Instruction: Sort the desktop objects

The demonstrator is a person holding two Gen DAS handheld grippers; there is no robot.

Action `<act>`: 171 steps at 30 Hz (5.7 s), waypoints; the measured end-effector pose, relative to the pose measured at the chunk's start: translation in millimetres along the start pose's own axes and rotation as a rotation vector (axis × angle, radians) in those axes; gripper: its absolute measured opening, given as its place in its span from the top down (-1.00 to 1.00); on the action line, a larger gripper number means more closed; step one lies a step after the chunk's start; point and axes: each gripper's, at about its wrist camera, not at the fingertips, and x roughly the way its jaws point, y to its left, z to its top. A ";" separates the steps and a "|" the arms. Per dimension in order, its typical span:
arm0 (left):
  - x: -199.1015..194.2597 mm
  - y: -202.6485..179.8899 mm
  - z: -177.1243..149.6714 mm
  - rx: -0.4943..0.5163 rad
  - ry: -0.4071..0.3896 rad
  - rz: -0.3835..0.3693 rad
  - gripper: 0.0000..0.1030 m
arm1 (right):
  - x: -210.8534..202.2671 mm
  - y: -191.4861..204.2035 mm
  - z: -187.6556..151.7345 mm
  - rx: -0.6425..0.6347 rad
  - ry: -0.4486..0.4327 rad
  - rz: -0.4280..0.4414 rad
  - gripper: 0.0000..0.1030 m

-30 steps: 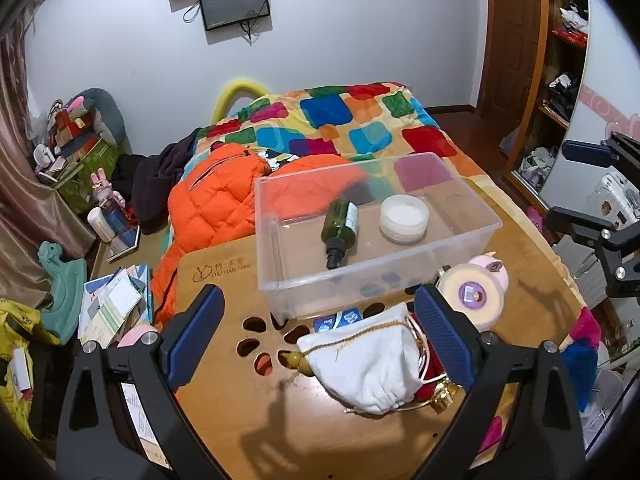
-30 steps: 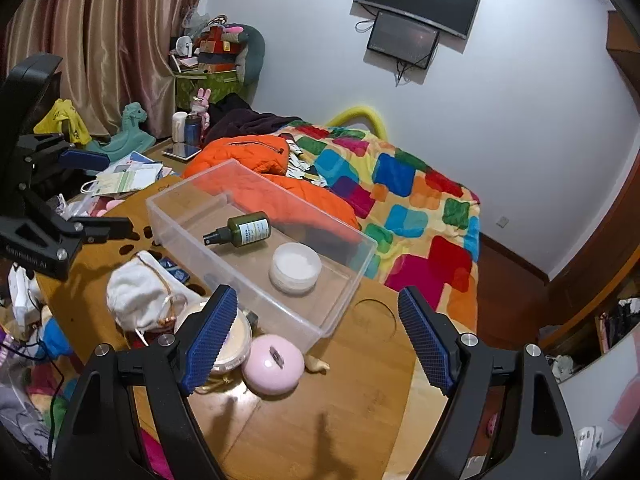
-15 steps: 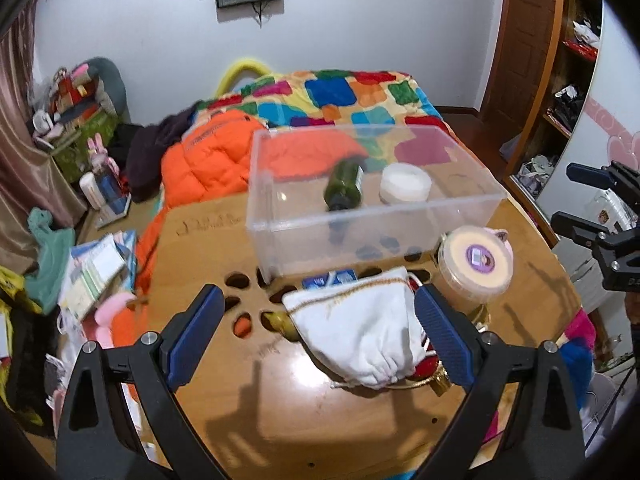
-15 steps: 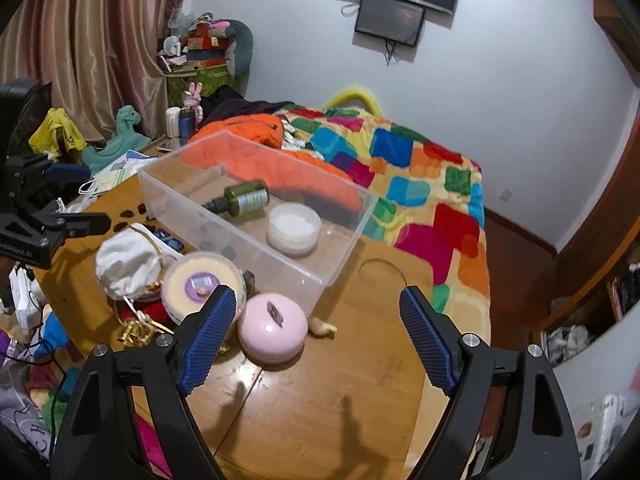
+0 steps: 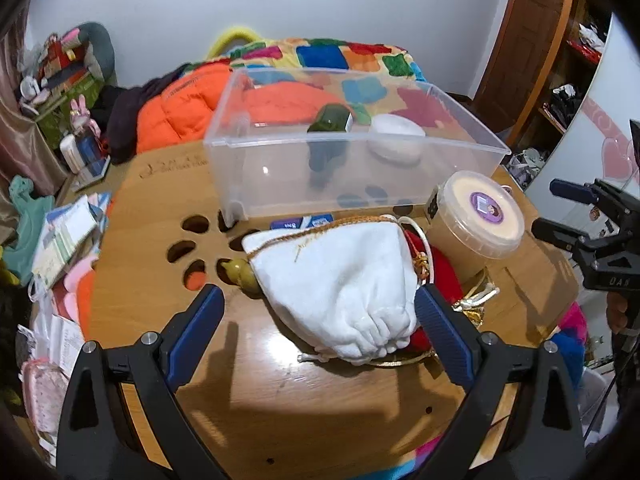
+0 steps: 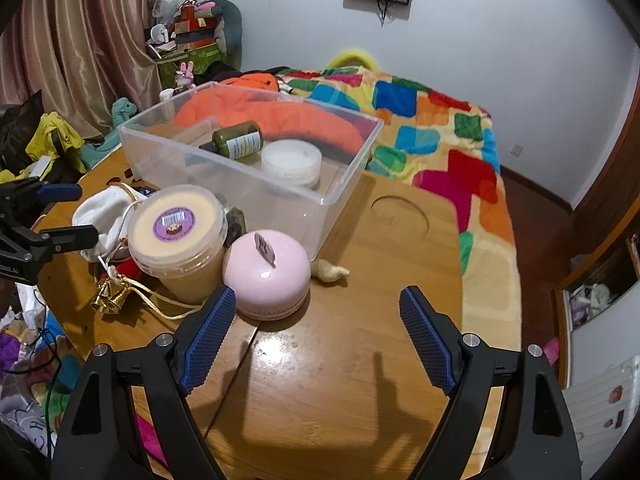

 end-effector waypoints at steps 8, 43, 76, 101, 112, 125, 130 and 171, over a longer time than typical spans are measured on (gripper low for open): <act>-9.4 27.8 12.0 -0.076 -0.050 0.003 -0.88 | 8.0 -0.9 -3.7 0.002 0.012 0.014 -0.59; 34.0 0.0 3.5 -0.001 0.023 -0.076 -0.35 | 45.9 7.4 1.5 0.019 -0.019 0.152 -0.36; -9.8 43.8 9.7 -0.205 -0.035 -0.219 0.02 | 19.7 5.5 0.1 0.067 -0.047 0.222 -0.16; -17.7 54.3 8.4 -0.186 -0.044 -0.173 0.21 | 9.2 1.4 3.7 0.074 -0.061 0.226 -0.16; 8.2 52.5 -4.0 -0.202 -0.005 -0.161 0.08 | 10.7 5.9 -0.3 0.068 -0.049 0.226 -0.16; -39.0 43.8 26.2 -0.088 -0.088 -0.097 0.63 | 2.7 -6.2 3.3 0.104 -0.086 0.225 -0.16; -46.9 45.6 34.1 -0.082 -0.092 -0.104 0.64 | 0.9 -9.7 7.9 0.125 -0.099 0.242 -0.17; 26.8 -62.0 -19.8 0.182 0.071 -0.167 -0.36 | 0.5 -7.0 8.7 0.097 -0.080 0.234 -0.16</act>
